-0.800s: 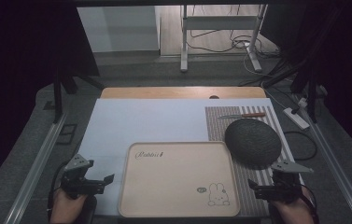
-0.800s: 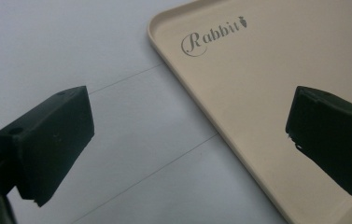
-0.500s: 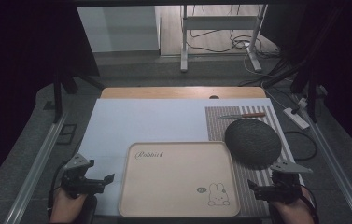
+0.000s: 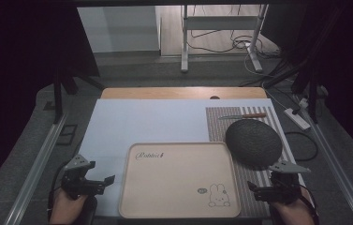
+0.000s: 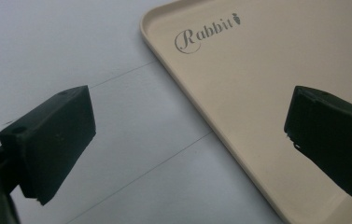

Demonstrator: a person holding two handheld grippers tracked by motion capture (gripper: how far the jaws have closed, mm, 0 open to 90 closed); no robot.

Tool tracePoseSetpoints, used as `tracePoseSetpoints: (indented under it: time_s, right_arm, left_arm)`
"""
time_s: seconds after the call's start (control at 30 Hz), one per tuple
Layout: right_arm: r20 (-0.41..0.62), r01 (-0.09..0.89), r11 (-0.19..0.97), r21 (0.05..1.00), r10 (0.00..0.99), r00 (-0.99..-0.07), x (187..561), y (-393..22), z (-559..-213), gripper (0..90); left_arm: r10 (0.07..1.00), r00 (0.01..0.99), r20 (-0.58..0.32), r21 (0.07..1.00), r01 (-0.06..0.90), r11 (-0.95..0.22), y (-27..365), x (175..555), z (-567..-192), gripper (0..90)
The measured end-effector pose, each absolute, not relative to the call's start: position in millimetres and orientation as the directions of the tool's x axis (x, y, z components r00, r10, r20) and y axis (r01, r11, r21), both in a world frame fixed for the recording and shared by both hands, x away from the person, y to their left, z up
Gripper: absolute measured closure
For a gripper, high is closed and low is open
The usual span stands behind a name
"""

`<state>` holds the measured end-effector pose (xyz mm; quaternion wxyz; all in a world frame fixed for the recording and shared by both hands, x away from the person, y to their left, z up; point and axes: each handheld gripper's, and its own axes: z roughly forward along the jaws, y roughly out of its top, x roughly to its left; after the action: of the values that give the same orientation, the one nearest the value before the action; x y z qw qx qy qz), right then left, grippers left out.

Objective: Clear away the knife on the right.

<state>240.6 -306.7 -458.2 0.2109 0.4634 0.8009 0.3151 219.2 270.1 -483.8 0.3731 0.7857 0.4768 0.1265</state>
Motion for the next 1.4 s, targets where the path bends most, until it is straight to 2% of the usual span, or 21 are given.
tracePoseSetpoints:
  time_s: [0.27, 0.83, 1.4]
  right_arm:
    - [-0.039, 0.607, 0.375, 0.701, 0.870, -0.492, 241, -307, -458, 0.0]
    - [-0.036, 0.579, 0.370, 0.726, 0.862, -0.505, 245, -306, -450, 0.0]
    - [-0.088, 0.527, 0.408, 0.745, 0.844, -0.529, 268, -303, -433, 0.0]
  left_arm:
    - [0.826, 0.531, -0.191, 0.690, 0.671, -0.272, 271, 218, -484, 2.0]
    - [0.814, 0.548, -0.193, 0.672, 0.678, -0.297, 268, 216, -484, 2.0]
    - [0.808, 0.571, -0.148, 0.650, 0.672, -0.356, 261, 210, -483, 1.8]
